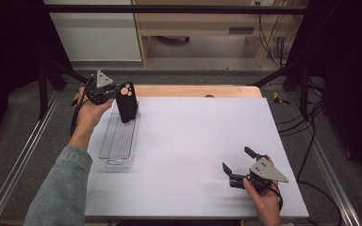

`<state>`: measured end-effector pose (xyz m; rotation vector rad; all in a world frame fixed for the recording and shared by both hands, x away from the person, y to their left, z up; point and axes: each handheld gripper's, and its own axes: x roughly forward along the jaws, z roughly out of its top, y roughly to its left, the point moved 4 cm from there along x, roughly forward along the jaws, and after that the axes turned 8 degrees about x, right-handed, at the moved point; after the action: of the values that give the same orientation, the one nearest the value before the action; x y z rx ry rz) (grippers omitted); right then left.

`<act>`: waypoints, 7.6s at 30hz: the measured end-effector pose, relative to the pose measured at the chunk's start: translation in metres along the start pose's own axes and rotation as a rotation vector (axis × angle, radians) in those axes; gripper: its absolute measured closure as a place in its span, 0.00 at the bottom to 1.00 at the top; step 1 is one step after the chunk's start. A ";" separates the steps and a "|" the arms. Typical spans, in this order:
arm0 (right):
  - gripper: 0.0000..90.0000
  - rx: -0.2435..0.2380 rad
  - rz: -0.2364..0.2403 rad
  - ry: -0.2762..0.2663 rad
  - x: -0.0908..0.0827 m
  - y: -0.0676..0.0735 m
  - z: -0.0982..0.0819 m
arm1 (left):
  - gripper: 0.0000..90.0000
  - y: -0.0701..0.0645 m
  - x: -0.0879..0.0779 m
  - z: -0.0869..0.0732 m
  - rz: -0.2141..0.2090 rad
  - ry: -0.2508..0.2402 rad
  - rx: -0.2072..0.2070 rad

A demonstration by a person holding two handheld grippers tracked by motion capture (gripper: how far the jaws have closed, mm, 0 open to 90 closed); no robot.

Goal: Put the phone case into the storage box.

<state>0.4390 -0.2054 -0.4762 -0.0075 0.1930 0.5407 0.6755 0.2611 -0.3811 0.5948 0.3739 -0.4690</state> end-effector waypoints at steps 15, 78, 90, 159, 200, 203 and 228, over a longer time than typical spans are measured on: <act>0.06 0.002 0.000 0.002 0.000 0.000 0.000 | 0.66 0.003 0.009 0.001 0.067 0.003 -0.068; 0.04 0.010 0.008 -0.001 0.000 0.001 0.000 | 0.07 -0.040 -0.012 0.017 -0.050 -0.042 -0.254; 0.04 -0.022 -0.008 0.012 0.000 0.001 0.000 | 0.05 -0.044 -0.011 0.021 -0.068 -0.069 -0.241; 0.04 -0.028 -0.032 0.003 -0.002 0.005 0.002 | 0.04 -0.095 -0.119 0.021 -0.067 -0.289 -0.239; 0.04 -0.029 -0.027 0.000 -0.003 0.005 0.002 | 0.02 -0.117 -0.150 0.011 -0.101 -0.377 -0.228; 0.04 -0.029 -0.027 0.000 -0.003 0.005 0.002 | 0.02 -0.118 -0.152 0.007 -0.099 -0.384 -0.228; 0.04 -0.031 -0.029 -0.001 -0.003 0.005 0.002 | 0.01 -0.117 -0.172 -0.016 -0.086 -0.437 -0.283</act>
<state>0.4339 -0.2026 -0.4735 -0.0400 0.1832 0.5146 0.4686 0.2385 -0.3654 0.1920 0.0453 -0.6008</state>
